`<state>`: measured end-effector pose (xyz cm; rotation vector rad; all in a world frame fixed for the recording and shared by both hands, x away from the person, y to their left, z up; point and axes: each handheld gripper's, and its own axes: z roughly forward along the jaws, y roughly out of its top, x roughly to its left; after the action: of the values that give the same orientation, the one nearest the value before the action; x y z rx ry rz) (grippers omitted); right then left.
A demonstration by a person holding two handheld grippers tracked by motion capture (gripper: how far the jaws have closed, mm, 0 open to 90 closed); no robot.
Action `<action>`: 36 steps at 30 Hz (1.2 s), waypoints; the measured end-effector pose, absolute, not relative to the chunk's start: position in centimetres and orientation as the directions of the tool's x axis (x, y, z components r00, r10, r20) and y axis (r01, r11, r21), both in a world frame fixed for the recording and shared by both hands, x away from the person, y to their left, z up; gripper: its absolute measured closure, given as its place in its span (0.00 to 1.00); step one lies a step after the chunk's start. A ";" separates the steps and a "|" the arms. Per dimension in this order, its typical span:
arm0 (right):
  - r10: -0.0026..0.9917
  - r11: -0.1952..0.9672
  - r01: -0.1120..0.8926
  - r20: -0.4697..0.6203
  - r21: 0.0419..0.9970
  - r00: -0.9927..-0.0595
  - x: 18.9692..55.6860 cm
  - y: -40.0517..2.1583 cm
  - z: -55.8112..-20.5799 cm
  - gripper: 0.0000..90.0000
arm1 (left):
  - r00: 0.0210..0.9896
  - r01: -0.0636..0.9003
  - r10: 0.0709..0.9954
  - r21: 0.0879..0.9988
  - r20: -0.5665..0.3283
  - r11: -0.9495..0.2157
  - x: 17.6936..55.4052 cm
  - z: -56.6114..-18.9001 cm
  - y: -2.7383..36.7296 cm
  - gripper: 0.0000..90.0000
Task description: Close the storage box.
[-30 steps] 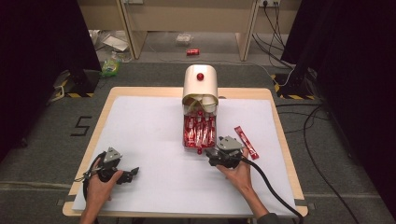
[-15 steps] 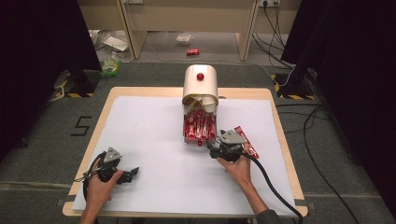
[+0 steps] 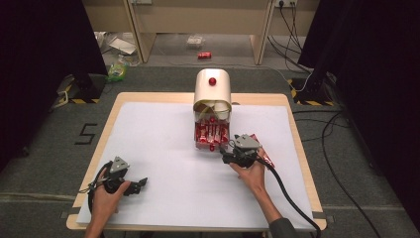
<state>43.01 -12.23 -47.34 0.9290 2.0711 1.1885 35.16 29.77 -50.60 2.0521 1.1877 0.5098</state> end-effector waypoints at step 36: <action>0.834 0.301 0.319 -0.087 0.899 -0.544 45.0 -12.2 -47.3 0.29 | 0.502 0.589 0.865 0.736 -0.009 -0.334 35.2 -50.6 29.8 0.03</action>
<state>45.03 -12.19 -47.34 1.0219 2.0165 1.2052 35.16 29.77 -50.60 2.0522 1.1876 0.5107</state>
